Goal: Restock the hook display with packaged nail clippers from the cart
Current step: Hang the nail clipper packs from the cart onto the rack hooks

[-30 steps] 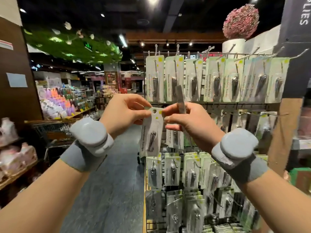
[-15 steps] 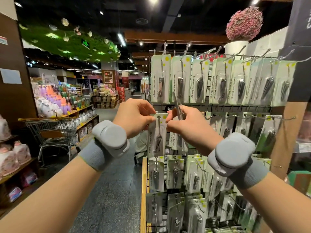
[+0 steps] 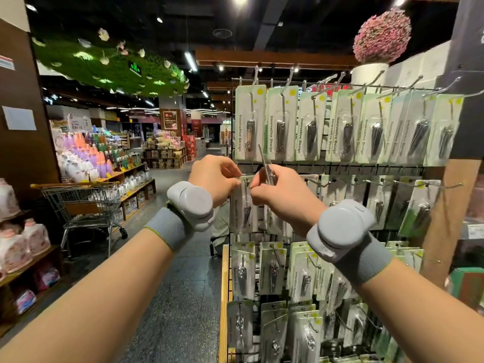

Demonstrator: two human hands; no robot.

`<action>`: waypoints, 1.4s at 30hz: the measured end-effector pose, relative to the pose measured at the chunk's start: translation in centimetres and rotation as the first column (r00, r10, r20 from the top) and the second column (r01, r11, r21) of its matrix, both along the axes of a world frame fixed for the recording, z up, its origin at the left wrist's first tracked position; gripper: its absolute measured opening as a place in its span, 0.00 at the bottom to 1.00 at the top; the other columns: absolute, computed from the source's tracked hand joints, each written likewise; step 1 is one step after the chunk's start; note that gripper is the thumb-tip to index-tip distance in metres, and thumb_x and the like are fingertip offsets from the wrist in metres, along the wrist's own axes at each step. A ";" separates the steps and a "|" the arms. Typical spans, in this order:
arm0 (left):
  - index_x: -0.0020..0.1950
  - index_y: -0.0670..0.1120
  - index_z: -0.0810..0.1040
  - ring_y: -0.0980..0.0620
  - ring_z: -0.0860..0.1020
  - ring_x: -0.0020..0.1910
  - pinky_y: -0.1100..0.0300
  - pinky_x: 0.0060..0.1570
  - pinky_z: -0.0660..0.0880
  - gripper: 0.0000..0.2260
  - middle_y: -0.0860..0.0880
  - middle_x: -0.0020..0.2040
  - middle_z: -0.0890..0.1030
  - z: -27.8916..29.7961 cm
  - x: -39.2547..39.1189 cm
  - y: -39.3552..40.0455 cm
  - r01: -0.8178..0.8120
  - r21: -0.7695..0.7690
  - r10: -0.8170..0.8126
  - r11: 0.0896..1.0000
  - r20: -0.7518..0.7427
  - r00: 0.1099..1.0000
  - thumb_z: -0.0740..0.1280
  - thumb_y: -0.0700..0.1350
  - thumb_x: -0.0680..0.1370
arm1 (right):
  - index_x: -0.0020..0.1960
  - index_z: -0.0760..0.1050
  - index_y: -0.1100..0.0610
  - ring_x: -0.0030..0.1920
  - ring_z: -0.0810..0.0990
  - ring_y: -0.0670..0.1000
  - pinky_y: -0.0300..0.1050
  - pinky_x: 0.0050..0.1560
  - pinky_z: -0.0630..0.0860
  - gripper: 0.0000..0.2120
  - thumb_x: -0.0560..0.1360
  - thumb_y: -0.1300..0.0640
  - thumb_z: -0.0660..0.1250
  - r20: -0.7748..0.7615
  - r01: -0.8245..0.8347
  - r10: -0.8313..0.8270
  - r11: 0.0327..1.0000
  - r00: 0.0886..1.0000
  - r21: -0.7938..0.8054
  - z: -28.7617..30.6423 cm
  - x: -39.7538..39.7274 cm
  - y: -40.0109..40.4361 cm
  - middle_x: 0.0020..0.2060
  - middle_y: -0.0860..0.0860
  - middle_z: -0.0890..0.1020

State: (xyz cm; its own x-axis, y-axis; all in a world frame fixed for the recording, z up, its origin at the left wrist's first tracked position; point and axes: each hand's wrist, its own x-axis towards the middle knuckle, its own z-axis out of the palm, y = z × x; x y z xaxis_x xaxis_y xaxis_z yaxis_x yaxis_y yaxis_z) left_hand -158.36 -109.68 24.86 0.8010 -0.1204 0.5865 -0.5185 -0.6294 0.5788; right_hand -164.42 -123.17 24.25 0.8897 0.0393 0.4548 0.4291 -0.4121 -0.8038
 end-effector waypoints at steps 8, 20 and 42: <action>0.44 0.44 0.80 0.53 0.80 0.37 0.59 0.41 0.79 0.11 0.48 0.38 0.82 3.1 -5.8 -1.3 0.264 -0.245 -0.199 0.933 0.260 0.945 0.64 0.49 0.78 | 0.49 0.68 0.53 0.45 0.74 0.47 0.44 0.44 0.73 0.27 0.63 0.39 0.76 0.184 0.290 -0.264 0.948 0.947 -0.132 1.1 -2.7 -1.4 0.43 0.44 0.74; 0.40 0.42 0.82 0.49 0.79 0.36 0.43 0.47 0.80 0.06 0.42 0.38 0.83 5.0 -7.2 -3.5 0.315 -0.279 -0.309 0.907 0.065 0.949 0.70 0.43 0.75 | 0.45 0.75 0.59 0.34 0.76 0.47 0.35 0.33 0.76 0.16 0.77 0.46 0.61 0.007 -0.118 0.122 0.939 0.992 0.324 3.4 -4.7 -6.2 0.35 0.50 0.80; 0.47 0.43 0.78 0.50 0.80 0.42 0.56 0.44 0.79 0.03 0.45 0.44 0.82 8.0 -6.7 -11.1 0.290 -0.342 -0.251 0.894 0.154 0.956 0.68 0.36 0.75 | 0.55 0.69 0.62 0.32 0.84 0.52 0.42 0.33 0.81 0.25 0.62 0.70 0.73 0.095 -0.076 0.044 0.929 0.994 0.362 8.5 -5.3 -18.0 0.36 0.59 0.84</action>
State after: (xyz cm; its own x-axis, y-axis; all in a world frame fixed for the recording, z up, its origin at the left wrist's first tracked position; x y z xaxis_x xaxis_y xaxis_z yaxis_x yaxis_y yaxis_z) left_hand -165.08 -120.80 32.91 0.6999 -0.0905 0.7085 -0.7082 -0.2173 0.6718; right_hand -169.76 -141.12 32.71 0.8489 -0.0913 0.5206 0.5162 -0.0686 -0.8537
